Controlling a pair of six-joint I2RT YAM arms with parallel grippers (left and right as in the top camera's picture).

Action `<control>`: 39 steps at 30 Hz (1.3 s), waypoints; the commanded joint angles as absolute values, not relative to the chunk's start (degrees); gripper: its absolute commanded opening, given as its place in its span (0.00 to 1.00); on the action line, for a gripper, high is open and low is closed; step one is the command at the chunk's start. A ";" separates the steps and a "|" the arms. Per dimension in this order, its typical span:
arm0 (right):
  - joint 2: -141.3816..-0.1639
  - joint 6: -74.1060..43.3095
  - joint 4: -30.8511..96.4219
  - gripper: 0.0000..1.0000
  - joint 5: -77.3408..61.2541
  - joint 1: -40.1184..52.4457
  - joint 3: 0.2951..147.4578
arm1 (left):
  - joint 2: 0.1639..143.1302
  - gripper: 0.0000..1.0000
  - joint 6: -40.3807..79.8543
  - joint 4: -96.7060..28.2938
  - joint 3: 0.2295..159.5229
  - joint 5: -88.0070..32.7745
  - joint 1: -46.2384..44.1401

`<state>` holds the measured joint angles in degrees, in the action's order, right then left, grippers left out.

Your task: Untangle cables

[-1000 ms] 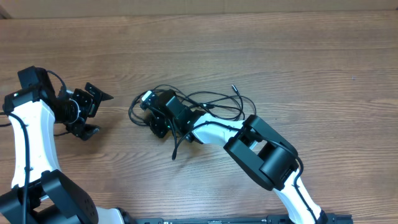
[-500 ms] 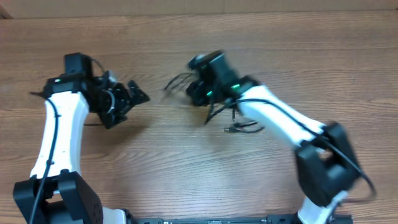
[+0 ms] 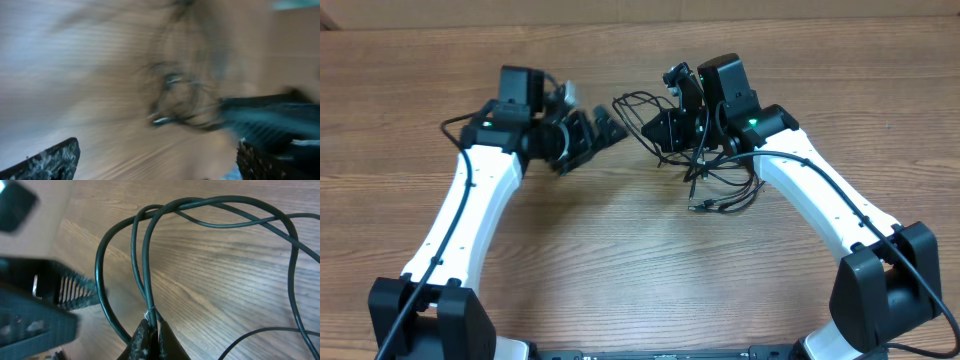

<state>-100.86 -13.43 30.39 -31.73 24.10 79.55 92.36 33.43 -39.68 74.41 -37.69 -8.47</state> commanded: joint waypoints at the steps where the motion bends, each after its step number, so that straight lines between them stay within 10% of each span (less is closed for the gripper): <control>1: -100.18 -13.96 30.57 0.04 -33.58 24.21 79.61 | 91.46 0.99 40.62 -34.70 74.94 -44.99 -10.35; 12: -100.18 -13.96 30.87 0.04 -33.78 24.60 79.61 | 92.20 0.82 51.48 -34.52 74.72 -30.79 -12.10; 31: -99.94 -13.69 33.32 0.04 -35.73 24.36 79.61 | 104.60 0.23 51.42 -32.64 74.72 -29.45 -15.64; 39: -99.44 -13.65 34.59 0.13 -35.66 23.70 79.59 | 104.88 0.56 51.00 -31.97 74.74 -30.46 -15.29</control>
<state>-100.88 -13.80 33.98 -35.18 24.14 79.33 104.53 51.75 -32.51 74.41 -30.15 -15.03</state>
